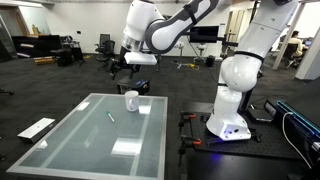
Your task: Put the pen in the white mug
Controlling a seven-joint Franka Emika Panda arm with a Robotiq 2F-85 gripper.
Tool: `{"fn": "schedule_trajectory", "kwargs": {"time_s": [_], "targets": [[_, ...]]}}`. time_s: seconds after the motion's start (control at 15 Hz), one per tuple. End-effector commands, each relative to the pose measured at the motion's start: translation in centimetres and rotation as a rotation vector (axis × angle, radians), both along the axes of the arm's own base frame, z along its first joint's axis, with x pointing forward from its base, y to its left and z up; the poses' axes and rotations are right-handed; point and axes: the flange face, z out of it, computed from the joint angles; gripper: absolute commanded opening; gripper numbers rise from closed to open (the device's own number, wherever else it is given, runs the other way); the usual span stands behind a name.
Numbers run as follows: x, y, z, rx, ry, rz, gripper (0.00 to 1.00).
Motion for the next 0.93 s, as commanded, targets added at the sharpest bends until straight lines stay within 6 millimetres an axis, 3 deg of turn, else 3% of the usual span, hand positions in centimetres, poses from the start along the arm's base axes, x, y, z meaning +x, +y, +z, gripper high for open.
{"fn": "schedule_trajectory", "kwargs": {"time_s": [0.0,0.27,0.87], "targets": [[0.0,0.0,0.0,0.001,0.001,0.001,1.00],[1.3,-1.2,-0.2,0.017,-0.008,-0.040,1.00],[5.5,-3.8,-3.8,0.041,0.052,-0.173,1.00]]}}
